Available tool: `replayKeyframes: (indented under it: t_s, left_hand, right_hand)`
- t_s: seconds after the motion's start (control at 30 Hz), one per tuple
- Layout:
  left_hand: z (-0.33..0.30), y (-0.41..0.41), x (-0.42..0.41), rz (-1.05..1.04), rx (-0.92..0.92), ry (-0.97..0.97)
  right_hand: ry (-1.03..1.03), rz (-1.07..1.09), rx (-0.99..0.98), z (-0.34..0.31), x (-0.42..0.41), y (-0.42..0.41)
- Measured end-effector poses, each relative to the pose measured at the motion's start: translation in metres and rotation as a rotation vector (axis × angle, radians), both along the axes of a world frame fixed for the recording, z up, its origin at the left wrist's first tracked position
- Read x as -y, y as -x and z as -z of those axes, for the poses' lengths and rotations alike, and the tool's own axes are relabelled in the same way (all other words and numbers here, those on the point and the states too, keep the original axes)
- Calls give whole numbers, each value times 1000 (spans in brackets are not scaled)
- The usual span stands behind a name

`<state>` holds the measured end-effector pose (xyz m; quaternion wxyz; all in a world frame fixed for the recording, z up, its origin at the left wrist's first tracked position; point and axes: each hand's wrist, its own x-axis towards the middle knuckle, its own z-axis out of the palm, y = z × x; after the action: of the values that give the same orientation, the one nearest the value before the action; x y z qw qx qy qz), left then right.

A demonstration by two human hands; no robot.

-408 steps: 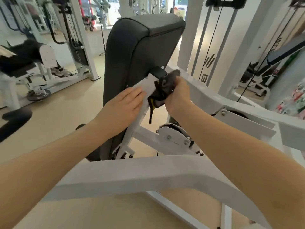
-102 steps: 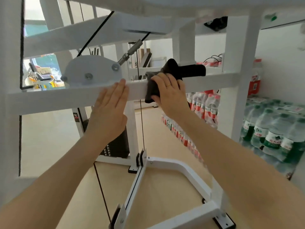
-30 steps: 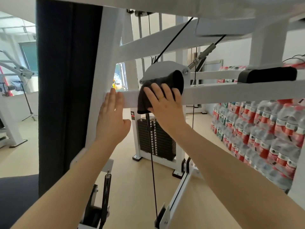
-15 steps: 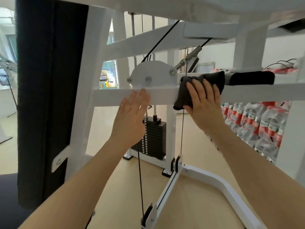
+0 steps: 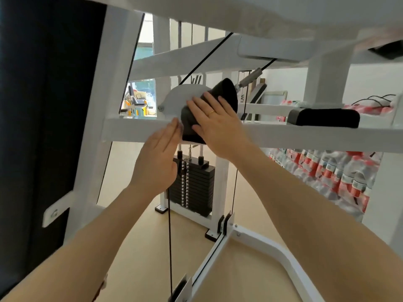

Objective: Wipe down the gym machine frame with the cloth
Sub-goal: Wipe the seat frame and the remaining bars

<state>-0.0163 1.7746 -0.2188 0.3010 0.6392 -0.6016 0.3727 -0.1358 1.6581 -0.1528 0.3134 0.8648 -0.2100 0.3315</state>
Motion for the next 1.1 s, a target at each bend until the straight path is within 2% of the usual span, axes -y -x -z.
replayKeyframes:
  t_s: [0.17,0.27,0.37,0.43,0.53,0.73,0.87,0.97,1.1]
  left_hand:
    - [-1,-5,1,-62,8,6]
    - [0,-7,2,-62,34,19]
    - [2,-8,2,-52,4,7]
    - [3,-10,2,-37,-15,-5]
    - [2,-13,1,-11,-17,-2]
    - [-2,-13,-3,0,-11,-36]
    - [-1,-14,-4,18,-39,-43]
    - [0,-15,-3,8,-36,-48]
    - [1,-9,1,-41,-14,-24]
  right_hand:
    - [-91,-75,-100,-22,5,-9]
    - [-117,-110,-35,-12,3,5]
    - [-3,-6,106,7,4,25]
    - [4,13,153,10,1,25]
    - [-53,19,85,6,-6,8]
    - [-38,30,-35,-4,-6,-9]
    - [-56,96,46,3,-1,13]
    - [-80,67,152,11,-3,15]
    - [-36,17,63,17,-13,-10]
